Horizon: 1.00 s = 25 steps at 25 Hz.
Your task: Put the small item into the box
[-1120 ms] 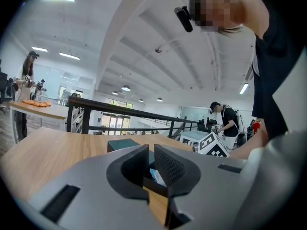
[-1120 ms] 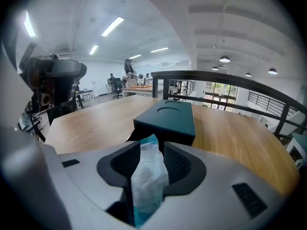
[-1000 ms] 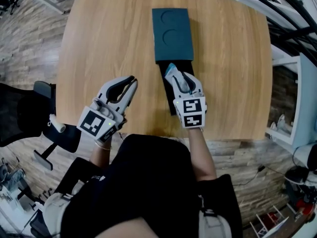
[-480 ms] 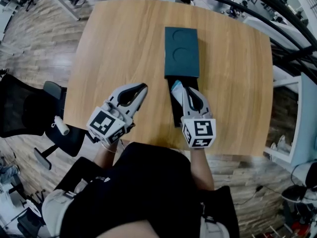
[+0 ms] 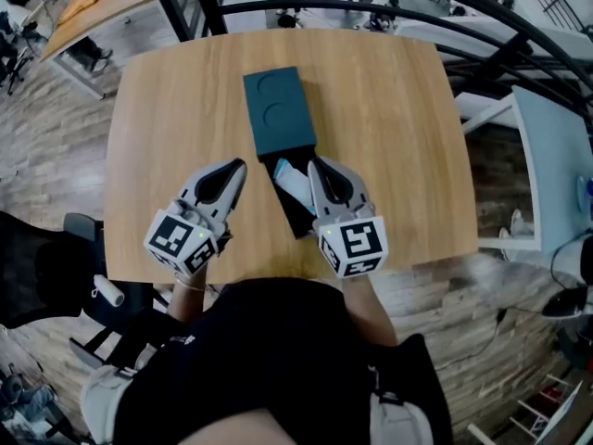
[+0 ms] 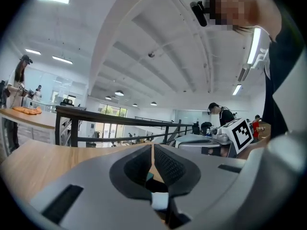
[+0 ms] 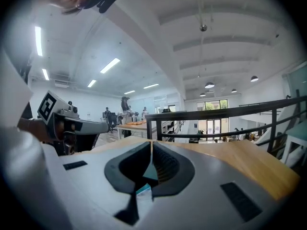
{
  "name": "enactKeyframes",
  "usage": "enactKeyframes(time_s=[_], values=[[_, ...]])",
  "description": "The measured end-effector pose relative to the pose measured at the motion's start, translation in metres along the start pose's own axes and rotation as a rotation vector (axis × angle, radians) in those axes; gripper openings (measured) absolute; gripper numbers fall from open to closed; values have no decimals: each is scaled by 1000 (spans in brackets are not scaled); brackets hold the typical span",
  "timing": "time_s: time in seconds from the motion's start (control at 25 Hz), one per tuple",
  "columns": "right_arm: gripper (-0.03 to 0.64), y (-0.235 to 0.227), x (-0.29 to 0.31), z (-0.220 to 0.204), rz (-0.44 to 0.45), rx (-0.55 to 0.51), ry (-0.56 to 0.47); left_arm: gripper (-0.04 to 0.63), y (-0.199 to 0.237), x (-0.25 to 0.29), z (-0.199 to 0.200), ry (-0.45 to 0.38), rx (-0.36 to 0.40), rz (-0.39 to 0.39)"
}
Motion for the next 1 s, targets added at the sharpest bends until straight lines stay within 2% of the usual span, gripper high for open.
enactKeyframes(time_s=[0.36,1.0], values=[[26,-6,-29,1,-77,12,3,23,-16,20,0,25,9,-93],[26,-6,-22,-7,-64,7,41,23,-7,17,-9,52,1,-82]])
Point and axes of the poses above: the fingertips, and each gripper's own axes: x forward along the fingers, y to its left, z out of its top, the point moved 10 cm from there along -x, backward along the fingers, and after that the axes turned 1 degree about -y, right-handed, at the moved point
